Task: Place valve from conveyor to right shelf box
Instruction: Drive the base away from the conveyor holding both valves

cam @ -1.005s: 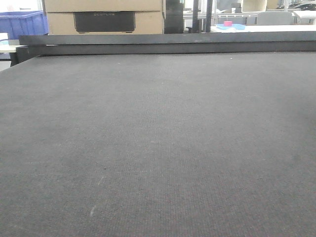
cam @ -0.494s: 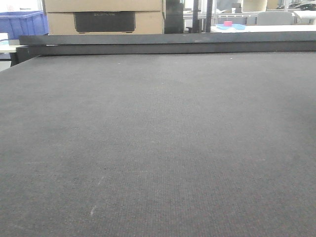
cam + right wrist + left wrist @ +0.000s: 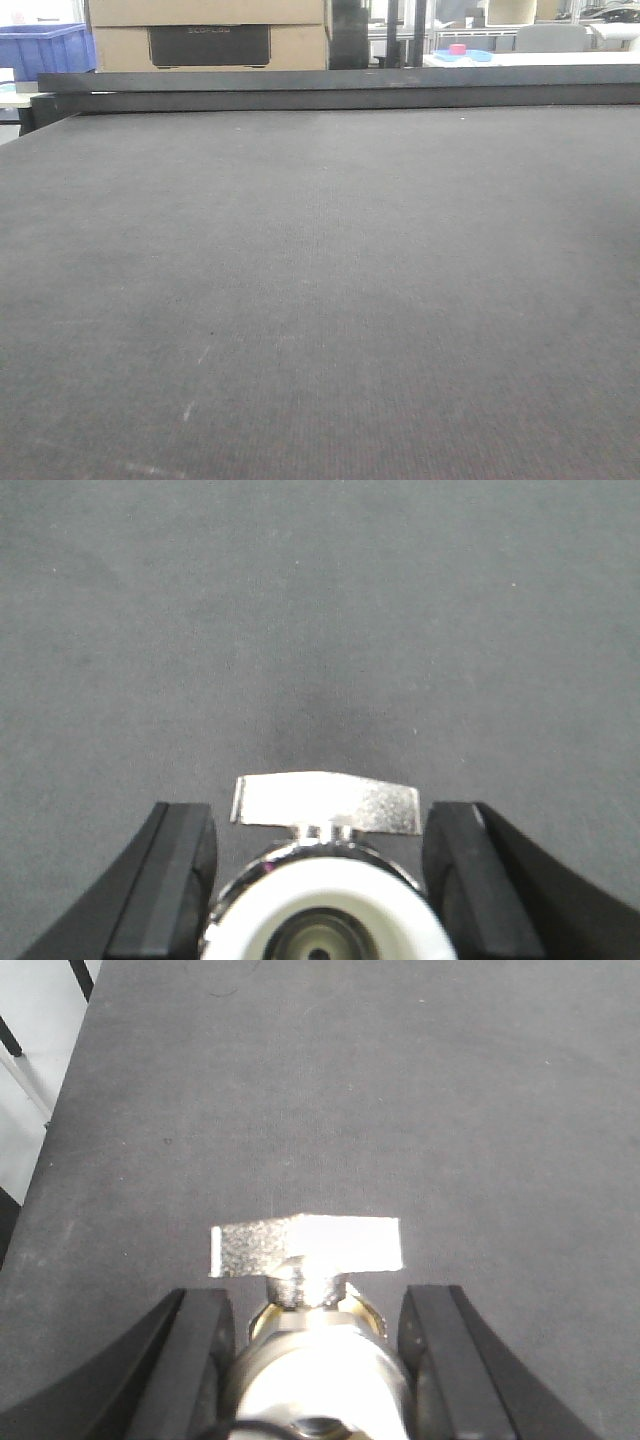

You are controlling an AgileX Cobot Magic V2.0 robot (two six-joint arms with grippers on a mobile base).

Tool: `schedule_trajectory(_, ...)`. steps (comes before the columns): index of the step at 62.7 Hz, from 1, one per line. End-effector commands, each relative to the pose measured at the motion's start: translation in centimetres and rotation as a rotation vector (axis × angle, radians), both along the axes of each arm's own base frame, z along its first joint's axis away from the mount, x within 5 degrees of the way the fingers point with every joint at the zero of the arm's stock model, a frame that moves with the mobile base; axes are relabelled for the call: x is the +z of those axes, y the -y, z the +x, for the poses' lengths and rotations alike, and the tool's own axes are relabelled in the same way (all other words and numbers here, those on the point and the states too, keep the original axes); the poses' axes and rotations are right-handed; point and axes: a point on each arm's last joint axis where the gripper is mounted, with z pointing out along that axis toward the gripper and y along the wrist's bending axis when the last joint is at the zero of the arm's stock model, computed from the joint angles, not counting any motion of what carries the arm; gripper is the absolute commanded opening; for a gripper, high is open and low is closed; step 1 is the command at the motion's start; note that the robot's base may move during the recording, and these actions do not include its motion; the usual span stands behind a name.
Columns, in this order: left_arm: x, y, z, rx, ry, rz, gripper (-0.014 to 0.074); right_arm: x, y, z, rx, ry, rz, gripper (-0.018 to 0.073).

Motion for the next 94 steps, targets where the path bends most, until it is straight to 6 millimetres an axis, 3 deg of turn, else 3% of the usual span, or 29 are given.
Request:
schedule_trajectory(1, 0.84, 0.12, -0.20, -0.006, 0.065, -0.013, -0.0111, 0.92, 0.09, -0.03, -0.009, 0.086, -0.006, -0.0163)
schedule_trajectory(94, 0.84, 0.11, -0.20, -0.005, 0.065, -0.011, -0.0111, 0.95, 0.09, -0.10, -0.009, 0.088, -0.006, -0.0163)
